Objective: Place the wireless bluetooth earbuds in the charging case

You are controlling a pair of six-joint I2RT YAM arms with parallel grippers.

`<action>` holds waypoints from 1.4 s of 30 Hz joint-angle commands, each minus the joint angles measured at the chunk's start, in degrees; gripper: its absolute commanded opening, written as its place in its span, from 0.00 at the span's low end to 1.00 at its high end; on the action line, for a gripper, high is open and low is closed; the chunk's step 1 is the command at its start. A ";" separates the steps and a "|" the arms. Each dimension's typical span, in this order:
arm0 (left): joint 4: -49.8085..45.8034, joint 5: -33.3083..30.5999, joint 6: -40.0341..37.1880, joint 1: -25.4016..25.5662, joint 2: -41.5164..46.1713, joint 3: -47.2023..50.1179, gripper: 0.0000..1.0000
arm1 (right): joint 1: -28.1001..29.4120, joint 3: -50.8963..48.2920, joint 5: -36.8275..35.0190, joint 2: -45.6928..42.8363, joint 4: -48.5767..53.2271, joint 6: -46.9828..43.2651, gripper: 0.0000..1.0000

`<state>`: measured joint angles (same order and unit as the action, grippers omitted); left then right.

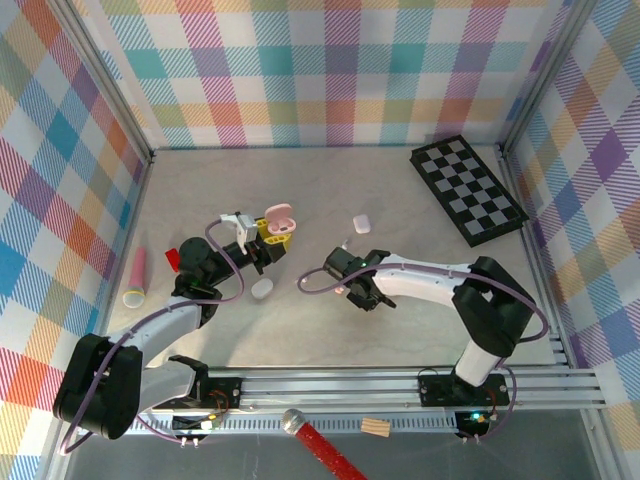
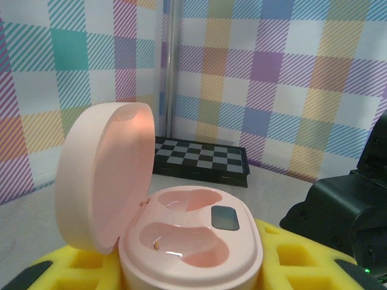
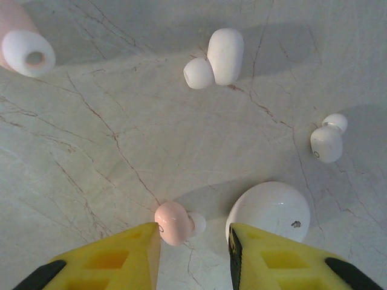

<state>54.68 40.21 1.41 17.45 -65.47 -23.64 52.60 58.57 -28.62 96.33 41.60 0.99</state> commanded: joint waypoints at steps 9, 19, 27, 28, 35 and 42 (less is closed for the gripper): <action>1.09 1.34 -1.06 -0.49 -0.29 -0.42 0.37 | 0.38 3.44 0.10 5.28 1.79 -0.12 0.29; 1.07 1.25 -1.08 -0.49 -0.02 -0.12 0.37 | 0.40 5.58 0.01 6.84 4.46 0.88 0.31; 1.14 1.44 -1.04 -0.49 -0.47 -0.22 0.37 | 0.40 5.07 3.39 4.22 6.14 0.94 0.37; 1.14 1.40 -1.08 -0.49 -0.51 -0.18 0.37 | 0.40 5.02 3.68 4.44 6.33 0.81 0.37; 0.98 1.63 -0.89 -0.49 -0.34 -0.19 0.37 | 0.32 5.02 2.02 6.56 7.37 1.31 0.35; 0.72 1.72 -0.84 -0.49 -0.20 -0.45 0.37 | -0.46 5.39 2.11 8.11 7.44 2.08 0.32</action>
<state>54.11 40.97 1.41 17.45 -66.04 -23.64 52.47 62.87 -26.35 103.11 47.27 2.15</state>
